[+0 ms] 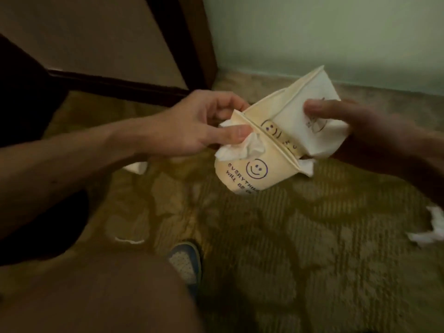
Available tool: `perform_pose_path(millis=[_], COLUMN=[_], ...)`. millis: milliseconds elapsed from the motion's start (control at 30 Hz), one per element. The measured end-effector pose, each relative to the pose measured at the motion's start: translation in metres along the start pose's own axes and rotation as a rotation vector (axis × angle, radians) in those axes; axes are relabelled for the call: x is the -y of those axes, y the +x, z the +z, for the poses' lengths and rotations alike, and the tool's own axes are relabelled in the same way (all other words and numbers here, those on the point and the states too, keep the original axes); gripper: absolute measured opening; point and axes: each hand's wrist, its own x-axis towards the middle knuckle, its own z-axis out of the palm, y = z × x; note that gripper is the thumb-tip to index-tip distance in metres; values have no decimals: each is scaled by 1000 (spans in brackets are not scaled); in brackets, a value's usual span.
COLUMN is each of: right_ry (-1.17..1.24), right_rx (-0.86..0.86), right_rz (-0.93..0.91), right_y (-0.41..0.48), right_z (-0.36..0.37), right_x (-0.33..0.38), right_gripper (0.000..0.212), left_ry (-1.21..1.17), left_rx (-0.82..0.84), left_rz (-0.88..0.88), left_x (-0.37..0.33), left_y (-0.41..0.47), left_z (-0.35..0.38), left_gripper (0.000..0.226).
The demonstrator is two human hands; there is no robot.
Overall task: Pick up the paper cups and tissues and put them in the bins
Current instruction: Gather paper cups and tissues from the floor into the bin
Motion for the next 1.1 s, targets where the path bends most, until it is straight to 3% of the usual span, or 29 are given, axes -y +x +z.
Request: perform_pose_path(millis=[200, 300, 433, 567, 733, 900, 1000, 1033, 1100], right_ry=[-221, -212, -170, -157, -170, -269, -339, -343, -359], right_rx=[373, 427, 525, 592, 548, 569, 557, 550, 546], right_rz=[-10, -38, -59, -17, 12, 55, 61, 62, 49], right_y=[50, 85, 125, 158, 189, 208, 214, 216, 218], right_z=[128, 204, 299, 375, 423, 442, 451, 453, 457], right_x=[108, 131, 134, 113, 76, 47, 35, 32, 28], right_gripper=[23, 33, 38, 29, 42, 52, 51, 49, 48], left_ry=[-59, -97, -121, -56, -76, 80, 501, 558, 454], left_rx=[-252, -409, -606, -769, -960, -1070, -1013, -949, -878], left_rz=[145, 183, 209, 168, 38, -207, -478, -503, -401], left_x=[-30, -27, -10, 17, 70, 130, 161, 167, 170], left_y=[-111, -176, -255, -316, -370, -393, -392, -390, -387], left_z=[-105, -149, -190, -218, -239, -241, -240, -239, -237], left_gripper=[28, 39, 34, 37, 46, 28, 37, 44, 60])
